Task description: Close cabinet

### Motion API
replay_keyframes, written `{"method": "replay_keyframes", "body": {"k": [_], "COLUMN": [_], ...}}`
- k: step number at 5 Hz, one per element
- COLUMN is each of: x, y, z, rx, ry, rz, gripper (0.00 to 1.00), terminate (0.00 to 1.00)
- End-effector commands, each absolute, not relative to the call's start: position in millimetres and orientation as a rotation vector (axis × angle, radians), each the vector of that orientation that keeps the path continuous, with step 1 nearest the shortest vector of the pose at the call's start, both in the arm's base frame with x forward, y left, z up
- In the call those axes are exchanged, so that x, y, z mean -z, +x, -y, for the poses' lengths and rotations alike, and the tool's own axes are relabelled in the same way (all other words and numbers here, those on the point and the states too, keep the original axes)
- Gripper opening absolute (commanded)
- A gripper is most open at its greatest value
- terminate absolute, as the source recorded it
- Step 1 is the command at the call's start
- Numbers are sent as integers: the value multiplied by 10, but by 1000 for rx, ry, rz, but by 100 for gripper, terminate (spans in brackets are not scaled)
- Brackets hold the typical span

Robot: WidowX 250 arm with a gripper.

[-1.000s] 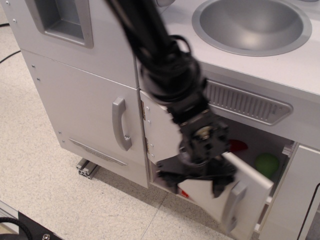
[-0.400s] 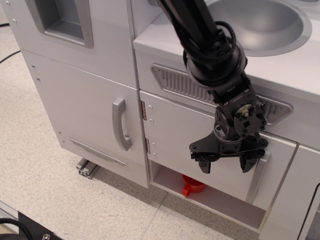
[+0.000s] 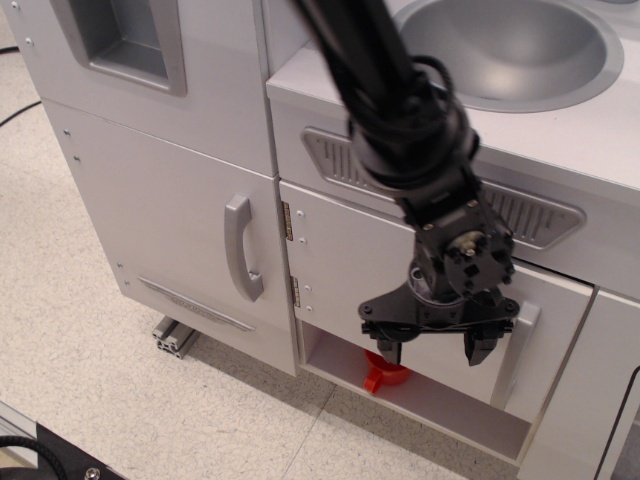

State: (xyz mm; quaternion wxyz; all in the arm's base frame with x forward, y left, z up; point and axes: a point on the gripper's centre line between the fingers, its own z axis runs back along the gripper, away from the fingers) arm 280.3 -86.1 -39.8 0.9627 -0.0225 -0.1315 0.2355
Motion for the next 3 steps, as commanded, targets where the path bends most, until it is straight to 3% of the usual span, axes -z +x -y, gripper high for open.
{"method": "replay_keyframes", "body": {"k": [1,2,3], "x": [76,76,76], "y": [2679,2679,2679], "z": [731,731,731], "rx": [-419,-419,-419], "ry": [-73,-73,-73], "rz": [302,302,302], "gripper": [100,100,100], "terminate": [0,0,100]}}
